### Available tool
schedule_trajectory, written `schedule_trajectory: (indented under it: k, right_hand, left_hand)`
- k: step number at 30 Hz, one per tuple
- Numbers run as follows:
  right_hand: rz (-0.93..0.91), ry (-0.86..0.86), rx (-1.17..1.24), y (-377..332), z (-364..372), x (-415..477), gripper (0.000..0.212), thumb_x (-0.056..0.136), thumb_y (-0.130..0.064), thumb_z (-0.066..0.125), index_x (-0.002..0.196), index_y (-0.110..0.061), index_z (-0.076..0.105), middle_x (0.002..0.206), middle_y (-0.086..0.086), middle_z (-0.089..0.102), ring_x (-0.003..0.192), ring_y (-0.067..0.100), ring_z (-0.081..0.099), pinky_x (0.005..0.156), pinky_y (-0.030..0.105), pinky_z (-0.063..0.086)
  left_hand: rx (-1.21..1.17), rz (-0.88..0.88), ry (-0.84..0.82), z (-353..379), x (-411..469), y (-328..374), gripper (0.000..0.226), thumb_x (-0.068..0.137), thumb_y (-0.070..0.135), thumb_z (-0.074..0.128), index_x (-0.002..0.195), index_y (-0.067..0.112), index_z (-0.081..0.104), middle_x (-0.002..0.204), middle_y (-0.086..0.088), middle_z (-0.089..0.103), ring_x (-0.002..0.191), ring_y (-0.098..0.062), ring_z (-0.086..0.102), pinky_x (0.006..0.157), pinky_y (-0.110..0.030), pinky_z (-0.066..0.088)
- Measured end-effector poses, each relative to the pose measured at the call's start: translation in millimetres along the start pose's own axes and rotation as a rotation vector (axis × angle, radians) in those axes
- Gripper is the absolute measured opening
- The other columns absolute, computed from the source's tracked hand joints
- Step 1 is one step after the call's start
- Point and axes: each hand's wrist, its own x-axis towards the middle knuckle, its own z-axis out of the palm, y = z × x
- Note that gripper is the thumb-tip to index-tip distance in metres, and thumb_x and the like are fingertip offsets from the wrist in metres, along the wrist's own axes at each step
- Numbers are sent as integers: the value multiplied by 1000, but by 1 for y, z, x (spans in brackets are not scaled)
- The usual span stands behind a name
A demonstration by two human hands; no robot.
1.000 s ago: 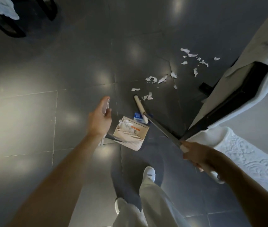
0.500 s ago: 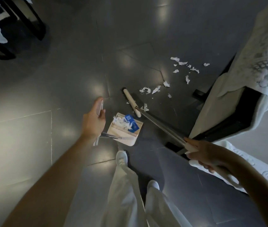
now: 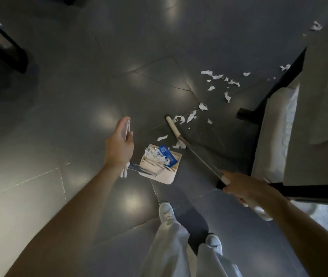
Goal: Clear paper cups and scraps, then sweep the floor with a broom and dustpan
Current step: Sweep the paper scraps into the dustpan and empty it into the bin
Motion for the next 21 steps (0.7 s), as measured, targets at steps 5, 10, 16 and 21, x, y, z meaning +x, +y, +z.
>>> schedule_trajectory:
  k: [5, 10, 16, 21]
  right_hand:
    - [33, -96, 67, -9, 2, -23, 68, 93, -12, 56, 149, -38, 27, 59, 5, 51, 34, 8, 39, 37, 16, 32]
    - [-6, -193, 79, -24, -35, -56, 71, 95, -12, 55, 150, -36, 19, 40, -4, 50, 31, 6, 42, 38, 19, 38]
    - [-41, -104, 46, -42, -63, -59, 70, 96, -13, 55, 151, -36, 18, 47, 1, 49, 30, 7, 40, 37, 21, 36]
    - [-44, -12, 70, -56, -92, -32, 70, 96, -11, 54, 151, -35, 18, 51, 6, 49, 31, 10, 41, 37, 21, 36]
  left_hand:
    - [-24, 47, -39, 3, 38, 9, 36, 95, 13, 54, 126, 30, 51, 107, -4, 65, 90, -29, 63, 70, -17, 36]
    - [-3, 33, -62, -10, 49, 2, 34, 96, 16, 52, 127, 31, 49, 103, -8, 67, 81, -31, 61, 68, -27, 41]
    - [-18, 4, -57, -23, 58, -3, 35, 97, 16, 53, 129, 29, 49, 101, 6, 57, 65, -6, 51, 55, -2, 33]
    - [8, -10, -26, -26, 61, -8, 36, 95, 17, 54, 119, 42, 46, 103, 5, 65, 76, -12, 60, 69, -19, 38]
